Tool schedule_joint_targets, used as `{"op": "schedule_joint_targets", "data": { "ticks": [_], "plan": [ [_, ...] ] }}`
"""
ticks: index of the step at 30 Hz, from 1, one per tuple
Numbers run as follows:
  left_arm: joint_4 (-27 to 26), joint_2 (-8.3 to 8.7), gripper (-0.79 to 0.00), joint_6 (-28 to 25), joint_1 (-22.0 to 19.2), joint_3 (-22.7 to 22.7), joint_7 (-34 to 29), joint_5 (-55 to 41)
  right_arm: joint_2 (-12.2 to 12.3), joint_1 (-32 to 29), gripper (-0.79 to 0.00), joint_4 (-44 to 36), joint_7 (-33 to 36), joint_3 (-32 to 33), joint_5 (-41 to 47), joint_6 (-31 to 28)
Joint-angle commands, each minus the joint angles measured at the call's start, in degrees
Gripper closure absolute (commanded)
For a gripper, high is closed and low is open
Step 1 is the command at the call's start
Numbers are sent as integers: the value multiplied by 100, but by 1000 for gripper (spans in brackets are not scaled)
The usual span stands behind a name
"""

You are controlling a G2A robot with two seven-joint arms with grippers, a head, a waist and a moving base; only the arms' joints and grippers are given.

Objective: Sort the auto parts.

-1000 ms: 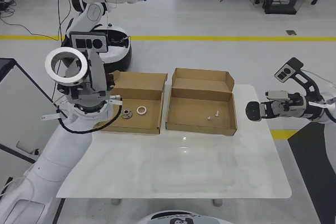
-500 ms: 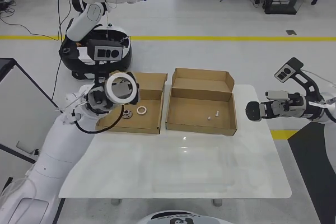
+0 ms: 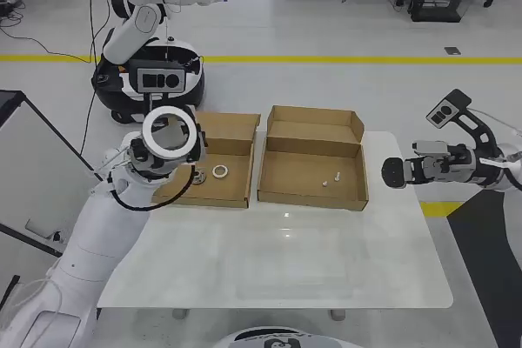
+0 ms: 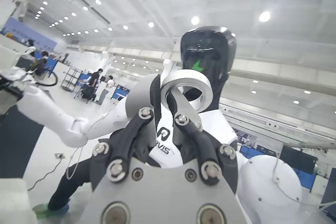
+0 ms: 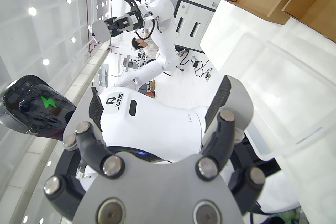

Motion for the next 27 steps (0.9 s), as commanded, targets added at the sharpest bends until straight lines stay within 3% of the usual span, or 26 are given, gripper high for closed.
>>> {"op": "schedule_joint_targets", "data": {
  "ticks": [1,11,20,27],
  "plan": [
    [0,-39,0,-10,-3,-12,-69,-270,0,0,-785,0,0,0,0,0],
    [152,-155,0,146,8,-159,-187,103,0,0,-785,0,0,0,0,0],
    [198,-172,0,275,-18,-268,-195,1330,0,0,-785,0,0,0,0,0],
    [128,-225,0,303,46,-273,-159,1229,0,0,-785,0,0,0,0,0]
  ]
}}
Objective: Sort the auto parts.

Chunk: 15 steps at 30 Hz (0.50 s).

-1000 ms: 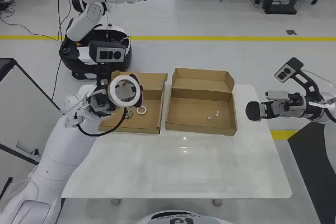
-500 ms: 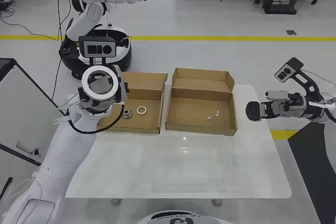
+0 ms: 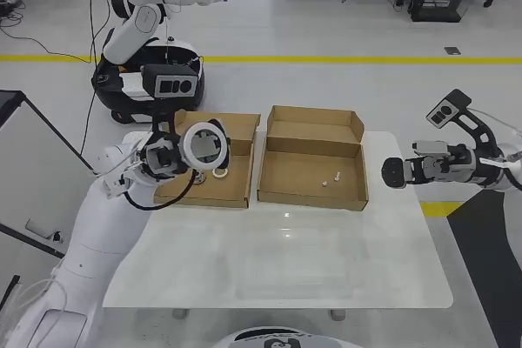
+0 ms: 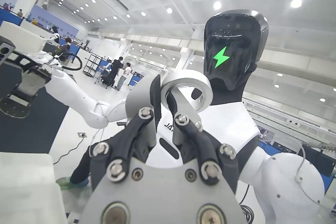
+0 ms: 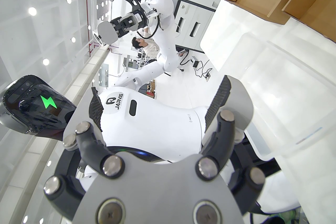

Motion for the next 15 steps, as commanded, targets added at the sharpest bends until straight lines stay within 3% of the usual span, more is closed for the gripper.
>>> {"op": "schedule_joint_targets", "data": {
  "ticks": [1,15],
  "plan": [
    [-7,-19,0,-10,16,-1,-11,-122,0,0,-785,0,0,0,0,0],
    [62,-150,0,-34,107,-87,-6,-602,0,0,-785,0,0,0,0,0]
  ]
}}
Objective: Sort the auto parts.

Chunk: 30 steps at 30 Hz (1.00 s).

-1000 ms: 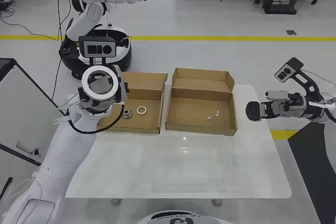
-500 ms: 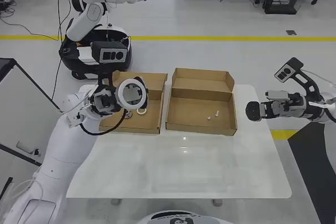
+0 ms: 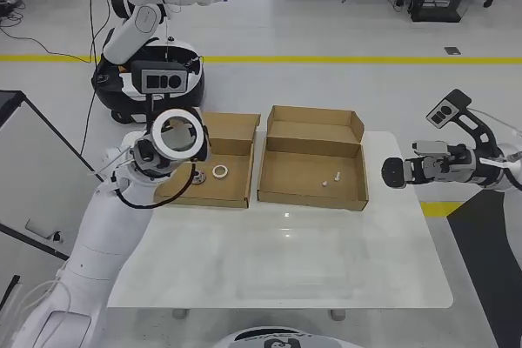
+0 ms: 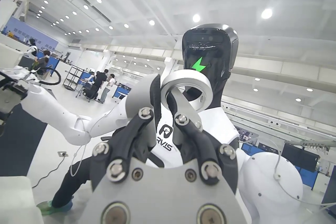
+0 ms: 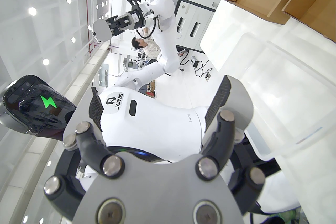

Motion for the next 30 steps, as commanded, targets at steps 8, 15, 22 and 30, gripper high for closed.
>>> {"op": "schedule_joint_targets", "data": {
  "ticks": [8,15,22,30],
  "plan": [
    [15,-23,0,1,21,19,-34,26,0,0,-785,0,0,0,0,0],
    [15,-23,0,1,21,19,-34,26,0,0,-785,0,0,0,0,0],
    [-3,-7,0,228,65,-6,96,574,0,0,-785,0,0,0,0,0],
    [186,66,0,867,292,35,-29,2040,0,0,-785,0,0,0,0,0]
  ]
}}
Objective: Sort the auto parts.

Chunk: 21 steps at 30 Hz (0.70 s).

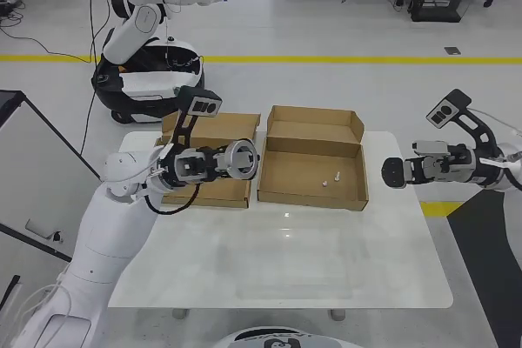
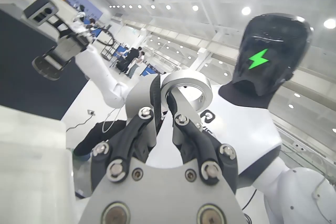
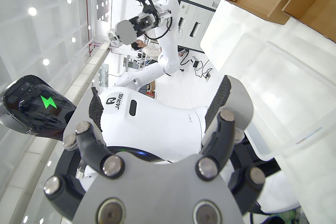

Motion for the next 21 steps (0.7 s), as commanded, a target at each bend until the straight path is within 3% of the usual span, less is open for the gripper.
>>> {"op": "schedule_joint_targets", "data": {
  "ticks": [1,7,14,21],
  "plan": [
    [23,7,0,65,85,-2,50,112,0,0,-785,0,0,0,0,0],
    [171,-4,0,179,-48,-16,247,358,0,0,-785,0,0,0,0,0],
    [889,51,0,612,-868,19,-216,1850,0,0,-785,0,0,0,0,0],
    [1602,119,0,892,-1429,110,-440,3197,0,0,-785,0,0,0,0,0]
  ]
}}
